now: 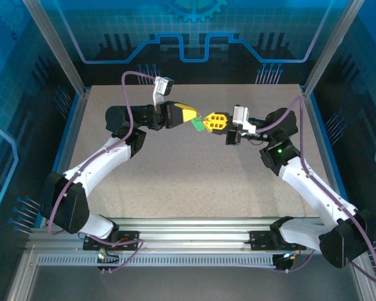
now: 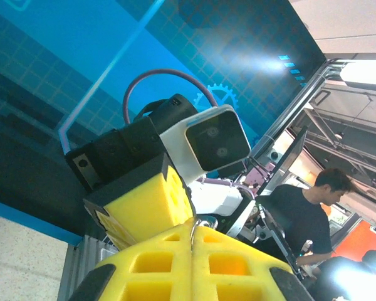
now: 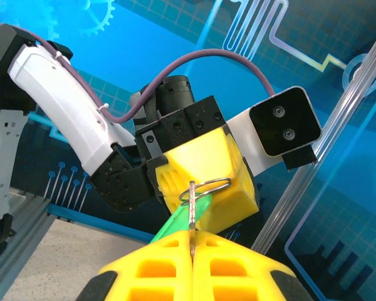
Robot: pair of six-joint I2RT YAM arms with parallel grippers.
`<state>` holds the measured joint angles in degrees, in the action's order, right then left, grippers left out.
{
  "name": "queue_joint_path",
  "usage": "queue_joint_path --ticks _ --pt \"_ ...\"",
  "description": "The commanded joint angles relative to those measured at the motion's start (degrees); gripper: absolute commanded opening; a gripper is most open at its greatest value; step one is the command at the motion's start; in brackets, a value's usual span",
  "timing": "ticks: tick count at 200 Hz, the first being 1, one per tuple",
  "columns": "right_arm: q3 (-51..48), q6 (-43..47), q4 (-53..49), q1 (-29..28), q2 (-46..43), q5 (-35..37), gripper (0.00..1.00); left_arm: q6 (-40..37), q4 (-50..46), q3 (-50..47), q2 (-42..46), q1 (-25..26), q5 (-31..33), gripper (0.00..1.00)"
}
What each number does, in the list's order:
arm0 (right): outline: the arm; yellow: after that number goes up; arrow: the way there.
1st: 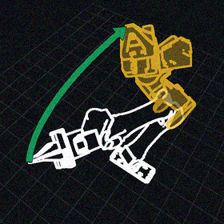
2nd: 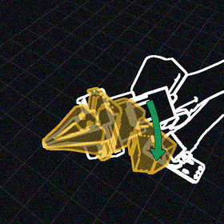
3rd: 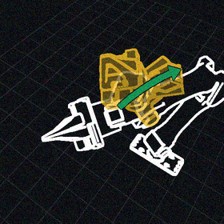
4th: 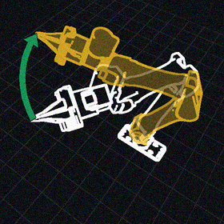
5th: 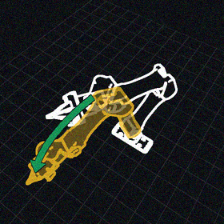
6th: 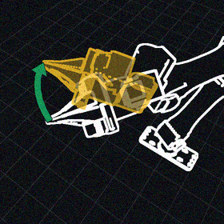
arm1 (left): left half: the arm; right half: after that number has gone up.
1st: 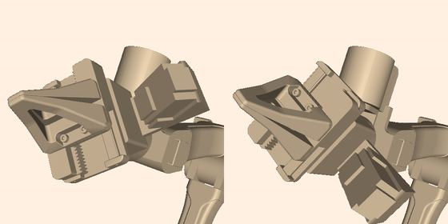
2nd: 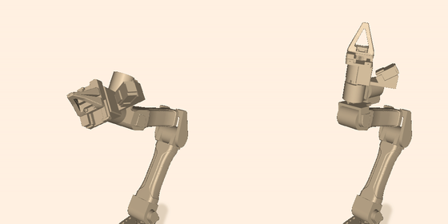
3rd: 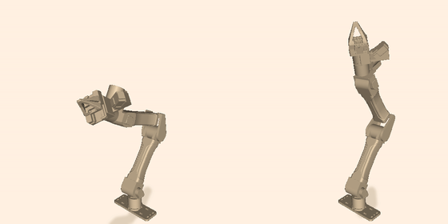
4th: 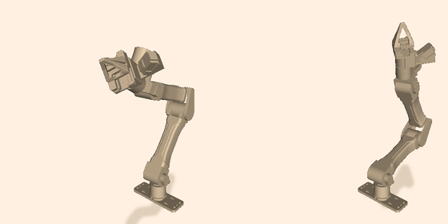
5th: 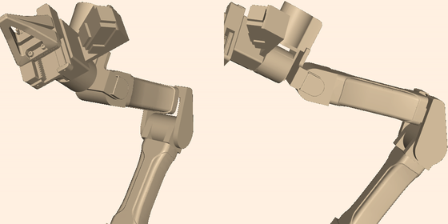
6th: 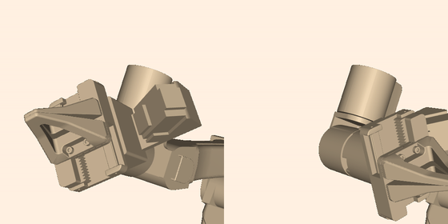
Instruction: Remove the keys from the keyring
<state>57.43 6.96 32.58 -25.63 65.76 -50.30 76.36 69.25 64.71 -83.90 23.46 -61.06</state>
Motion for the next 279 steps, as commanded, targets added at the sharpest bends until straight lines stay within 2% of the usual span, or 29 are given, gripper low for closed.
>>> queue_joint_path --ticks 1,8,20,36,81,147,195,279 --pt "0.28 4.64 -2.38 -1.48 -2.04 0.0 0.0 -2.94 -0.39 -0.37 2.76 -1.23 3.94 0.0" --pt "0.74 4.73 -2.91 -1.38 -1.83 0.07 0.0 -3.0 -0.27 -0.58 2.95 -1.23 3.93 0.0" --pt "1.38 4.18 -2.77 -1.14 -1.36 -0.04 0.0 -3.43 -0.46 -1.04 3.32 -1.31 3.84 0.2" --pt "2.01 2.6 -1.56 -0.53 -0.81 -0.69 0.0 -4.46 -0.5 -2.24 4.0 -1.48 3.93 0.34" --pt "5.14 -0.03 -3.75 1.17 0.94 -3.96 0.0 -7.86 -3.77 -5.1 7.21 -3.9 4.9 0.37" --pt "5.94 0.18 -5.48 1.39 2.2 -3.38 0.0 -18.22 -16.18 -6.07 11.75 -4.48 5.09 0.44" --pt "6.53 0.07 -5.5 1.67 3.45 -3.53 0.0 -26.77 -25.84 -6.22 14.52 -4.48 7.88 0.5" --pt "8.22 -1.11 -5.42 2.16 6.19 -4.84 0.0 -29.99 -30.32 -3.73 13.2 -4.48 8.46 0.52"
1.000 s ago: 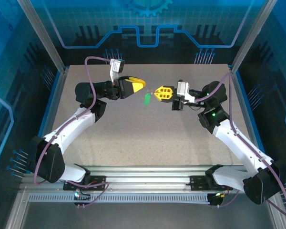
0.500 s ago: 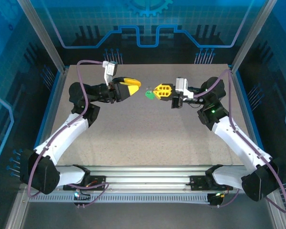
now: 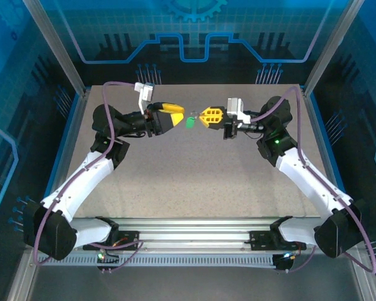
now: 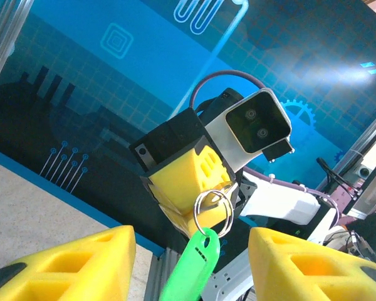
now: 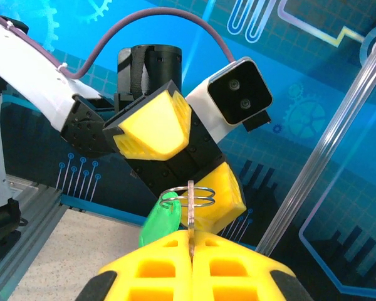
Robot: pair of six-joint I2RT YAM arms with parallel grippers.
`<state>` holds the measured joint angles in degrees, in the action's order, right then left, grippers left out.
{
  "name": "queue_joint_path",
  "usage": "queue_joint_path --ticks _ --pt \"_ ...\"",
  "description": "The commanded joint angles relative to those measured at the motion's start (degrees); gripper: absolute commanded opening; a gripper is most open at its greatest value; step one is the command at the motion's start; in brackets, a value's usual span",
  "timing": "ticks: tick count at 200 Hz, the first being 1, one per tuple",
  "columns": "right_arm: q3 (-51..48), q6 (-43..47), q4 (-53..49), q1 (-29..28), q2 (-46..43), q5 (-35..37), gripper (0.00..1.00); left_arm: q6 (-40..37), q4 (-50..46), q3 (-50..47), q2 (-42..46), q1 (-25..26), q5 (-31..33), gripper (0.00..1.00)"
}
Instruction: Remove the keys from the keyring
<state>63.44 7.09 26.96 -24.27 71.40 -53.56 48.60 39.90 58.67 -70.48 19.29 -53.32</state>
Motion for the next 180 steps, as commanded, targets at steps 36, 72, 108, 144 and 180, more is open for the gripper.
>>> queue_joint_path --ticks 36,72,108,144,180 --pt "2.9 -1.45 -0.5 1.01 1.08 -2.1 0.0 -0.64 0.77 3.26 -1.57 -0.3 -0.51 0.51" --pt "3.25 -2.22 0.07 0.98 1.89 -2.52 0.0 0.8 2.1 4.42 -2.78 -0.13 -1.64 0.51" --pt "3.57 -2.85 0.42 1.05 2.38 -2.99 0.0 2.71 4.57 5.04 -3.94 0.41 -2.79 0.5" --pt "3.36 -3.05 0.72 0.99 2.44 -3.0 0.0 3.74 5.72 6.14 -5.17 1.6 -4.02 0.45" --pt "3.1 -3.3 0.7 1.0 2.35 -3.03 0.0 4.39 6.48 6.63 -5.8 2.5 -4.64 0.4"
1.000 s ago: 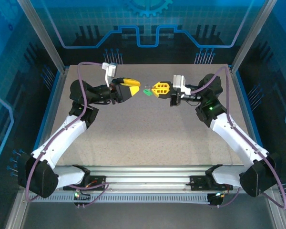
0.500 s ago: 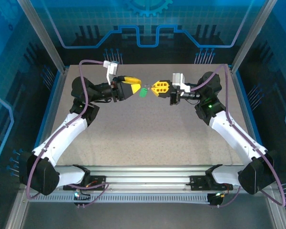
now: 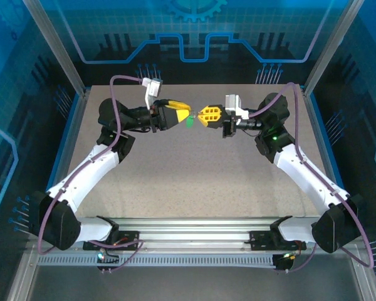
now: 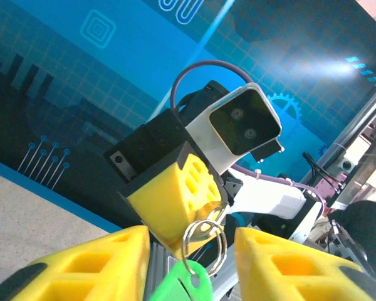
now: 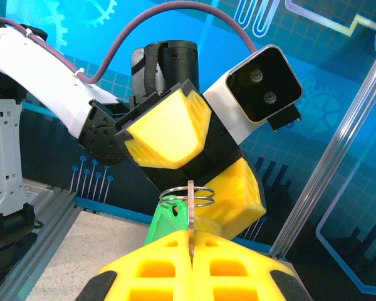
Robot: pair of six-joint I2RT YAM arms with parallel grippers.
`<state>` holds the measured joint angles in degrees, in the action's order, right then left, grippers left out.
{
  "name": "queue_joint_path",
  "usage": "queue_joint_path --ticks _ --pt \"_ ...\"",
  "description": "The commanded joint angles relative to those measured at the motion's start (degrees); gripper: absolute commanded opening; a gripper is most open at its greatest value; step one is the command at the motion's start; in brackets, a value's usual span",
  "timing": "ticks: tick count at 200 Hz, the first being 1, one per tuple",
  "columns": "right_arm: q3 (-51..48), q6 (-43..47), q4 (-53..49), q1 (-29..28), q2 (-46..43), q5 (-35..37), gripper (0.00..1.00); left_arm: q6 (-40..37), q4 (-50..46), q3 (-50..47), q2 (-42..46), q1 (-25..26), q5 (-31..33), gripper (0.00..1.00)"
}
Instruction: Remove the keys from the keyring
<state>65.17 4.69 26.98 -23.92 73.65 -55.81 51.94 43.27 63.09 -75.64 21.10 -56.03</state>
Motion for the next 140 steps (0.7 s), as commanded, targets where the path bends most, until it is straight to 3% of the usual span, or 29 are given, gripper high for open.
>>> queue_joint_path --ticks 1,140 --pt "1.41 -0.9 0.69 0.64 0.05 -0.74 0.0 1.05 3.13 2.21 -0.65 0.69 -1.95 0.4" --pt "1.42 -1.28 0.61 0.68 -0.15 -0.67 0.0 0.52 1.98 2.57 -1.0 1.57 -2.26 0.17"
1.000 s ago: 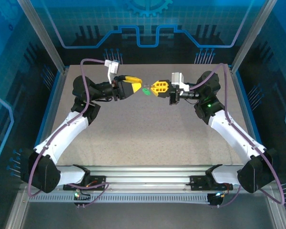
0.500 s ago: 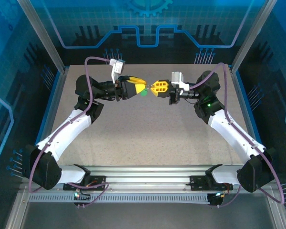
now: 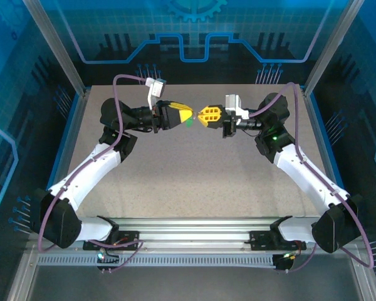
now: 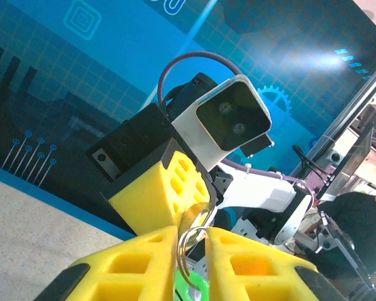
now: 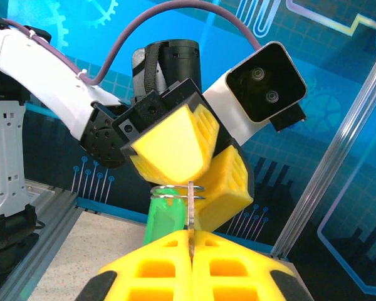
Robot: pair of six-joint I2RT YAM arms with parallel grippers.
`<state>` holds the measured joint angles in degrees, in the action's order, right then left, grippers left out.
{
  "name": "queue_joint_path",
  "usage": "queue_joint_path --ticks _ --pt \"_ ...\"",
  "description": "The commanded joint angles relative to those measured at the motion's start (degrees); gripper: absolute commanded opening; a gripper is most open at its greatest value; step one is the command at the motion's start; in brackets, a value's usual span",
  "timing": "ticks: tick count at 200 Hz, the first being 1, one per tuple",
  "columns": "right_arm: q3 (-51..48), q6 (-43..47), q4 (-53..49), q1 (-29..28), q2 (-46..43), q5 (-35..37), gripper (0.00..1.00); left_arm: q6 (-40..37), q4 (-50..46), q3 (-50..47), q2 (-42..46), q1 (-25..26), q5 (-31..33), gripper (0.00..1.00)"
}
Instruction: Remove the keys from the keyring
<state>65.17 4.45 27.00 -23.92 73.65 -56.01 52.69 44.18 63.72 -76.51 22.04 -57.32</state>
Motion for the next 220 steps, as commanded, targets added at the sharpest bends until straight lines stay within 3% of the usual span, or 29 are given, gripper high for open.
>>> queue_joint_path --ticks 1,30,123,220 --pt "1.44 -1.07 0.55 0.7 -0.16 -0.49 0.0 -0.22 1.07 1.93 -0.13 0.63 -0.96 0.16" --pt "1.28 -1.18 1.09 0.66 -0.28 -0.02 0.0 -0.19 1.4 1.84 -0.15 0.63 -0.78 0.0" --pt "-2.54 6.1 0.26 -2.49 -4.01 6.58 0.0 1.06 2.09 -1.45 1.7 0.72 6.57 0.0" --pt "-2.85 7.52 -0.85 -3.28 -5.18 9.04 0.0 0.83 2.65 -2.38 2.44 0.87 5.88 0.0"
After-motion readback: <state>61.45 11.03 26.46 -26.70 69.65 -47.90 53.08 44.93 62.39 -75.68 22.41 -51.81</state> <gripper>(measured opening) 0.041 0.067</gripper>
